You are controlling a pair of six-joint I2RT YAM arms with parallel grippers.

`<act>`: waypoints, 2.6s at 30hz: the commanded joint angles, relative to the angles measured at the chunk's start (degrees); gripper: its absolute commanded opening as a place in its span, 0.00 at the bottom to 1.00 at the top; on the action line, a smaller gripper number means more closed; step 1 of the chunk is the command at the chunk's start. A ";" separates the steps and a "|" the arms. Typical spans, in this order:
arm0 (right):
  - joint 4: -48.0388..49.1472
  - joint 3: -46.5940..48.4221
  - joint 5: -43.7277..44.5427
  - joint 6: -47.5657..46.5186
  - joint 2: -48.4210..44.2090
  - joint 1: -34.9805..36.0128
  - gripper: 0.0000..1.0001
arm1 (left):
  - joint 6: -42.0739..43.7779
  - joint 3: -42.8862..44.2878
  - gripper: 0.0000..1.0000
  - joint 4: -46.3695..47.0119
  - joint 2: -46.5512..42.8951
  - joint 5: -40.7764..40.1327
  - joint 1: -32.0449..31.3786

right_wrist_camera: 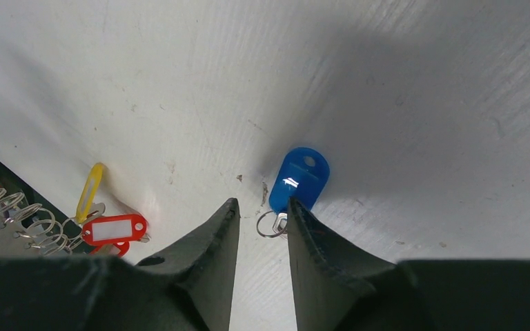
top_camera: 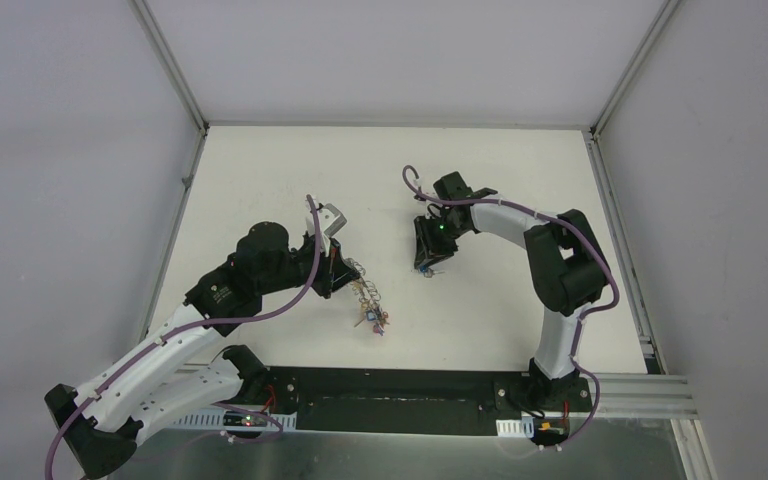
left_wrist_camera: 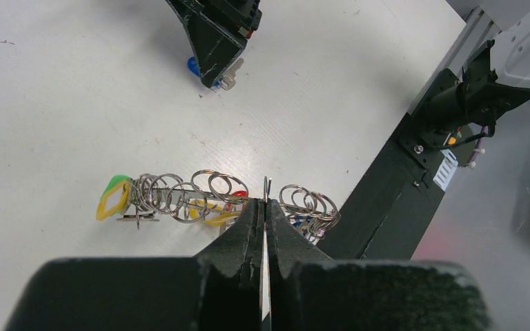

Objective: Put the keys on the keyring

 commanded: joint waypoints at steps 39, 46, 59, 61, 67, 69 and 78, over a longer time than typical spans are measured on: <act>-1.98 -7.42 13.37 38.16 -10.84 -0.65 0.32 | -2.00 0.26 0.00 2.90 -1.08 -0.66 -0.69; -1.05 -6.12 12.19 41.04 -7.53 -0.58 0.32 | -2.09 0.11 0.00 2.74 -1.88 -0.74 -0.68; -0.09 -4.27 10.73 42.63 -5.53 -0.50 0.31 | -2.17 -0.33 0.00 2.37 -2.54 -0.97 -0.64; 0.12 -4.42 10.26 42.78 -5.87 -0.48 0.31 | -2.17 -0.44 0.00 2.36 -2.61 -1.04 -0.66; 1.45 -4.80 9.51 44.00 -5.58 -0.19 0.31 | -2.43 -0.58 0.00 2.36 -2.21 -1.02 -0.65; 1.77 -4.80 9.18 44.39 -5.05 -0.14 0.31 | -2.44 -0.61 0.00 2.40 -2.23 -0.88 -0.69; 2.65 -4.47 8.51 45.44 -3.27 0.12 0.29 | -2.61 -0.70 0.00 2.41 -2.53 -1.06 -0.70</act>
